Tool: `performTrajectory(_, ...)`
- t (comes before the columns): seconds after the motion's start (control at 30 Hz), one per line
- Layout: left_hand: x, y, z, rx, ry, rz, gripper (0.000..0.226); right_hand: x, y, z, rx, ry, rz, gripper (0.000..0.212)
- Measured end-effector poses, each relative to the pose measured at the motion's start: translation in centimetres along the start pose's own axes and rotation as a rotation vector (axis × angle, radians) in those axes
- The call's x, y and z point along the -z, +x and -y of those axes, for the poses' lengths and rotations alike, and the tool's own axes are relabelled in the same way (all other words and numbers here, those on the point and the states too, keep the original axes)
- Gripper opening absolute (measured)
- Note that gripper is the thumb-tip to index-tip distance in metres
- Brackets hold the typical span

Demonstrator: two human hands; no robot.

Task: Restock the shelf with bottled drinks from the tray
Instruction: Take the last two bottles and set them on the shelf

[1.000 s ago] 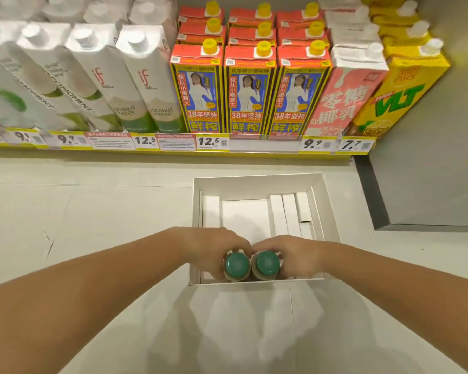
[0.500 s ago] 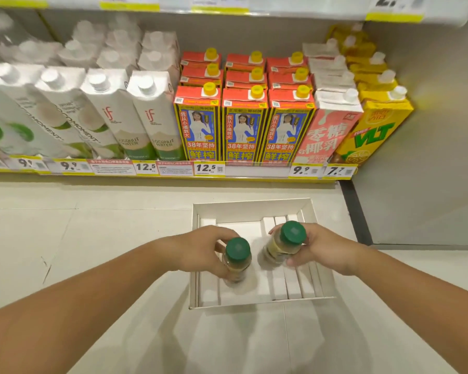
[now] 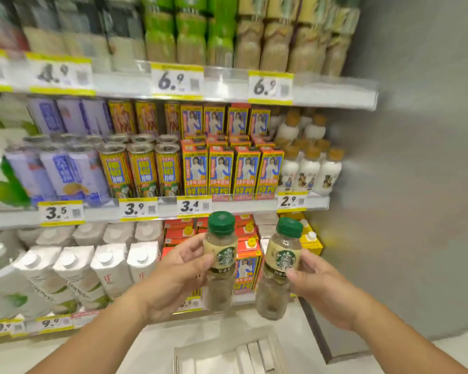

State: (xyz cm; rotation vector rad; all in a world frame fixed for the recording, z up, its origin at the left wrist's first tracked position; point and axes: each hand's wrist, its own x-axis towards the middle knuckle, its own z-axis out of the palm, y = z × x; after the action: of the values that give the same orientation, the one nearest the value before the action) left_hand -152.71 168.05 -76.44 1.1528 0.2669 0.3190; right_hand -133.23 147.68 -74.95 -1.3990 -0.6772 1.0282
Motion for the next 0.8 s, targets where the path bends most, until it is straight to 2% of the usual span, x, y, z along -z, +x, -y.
performTrajectory(0.13, -3.4, 0.9, -4.8, -0.104, -0.043, -0.045, 0.046, -1.4, -0.8, 5.2, 0.081, 0.116, -0.087, 0.057)
performTrajectory(0.23, -6.0, 1.8, -8.0, -0.127, -0.125, -0.091, 0.047, -2.6, -1.1, 8.8, 0.149, 0.218, -0.114, 0.06)
performTrajectory(0.33, -8.2, 2.7, -11.7, -0.151, -0.126, -0.083, 0.05, -3.3, -1.3, 12.6, 0.221, 0.294, -0.157, 0.072)
performTrajectory(0.43, -9.9, 3.5, -15.1, -0.195, -0.031, -0.027, 0.043, -3.8, -1.2, 15.9, 0.306, 0.169, -0.203, 0.079)
performTrajectory(0.53, -11.4, 4.9, -18.3, -0.31, 0.201, 0.029, 0.046, -3.5, -0.7, 19.3, 0.395, -0.009, -0.26, 0.077)
performTrajectory(0.6, -12.4, 6.5, -20.0, -0.378, 0.394, -0.006, 0.046, -2.1, 0.1, 21.3, 0.437, -0.082, -0.273, 0.069)
performTrajectory(0.67, -13.3, 8.4, -21.4, -0.414, 0.519, -0.049, 0.05, 0.1, 1.1, 23.4, 0.45, -0.135, -0.29, 0.071)
performTrajectory(0.8, -15.5, 13.0, -23.7, -0.431, 0.565, -0.173, 0.061, 4.8, 3.6, 27.5, 0.454, -0.231, -0.355, 0.067)
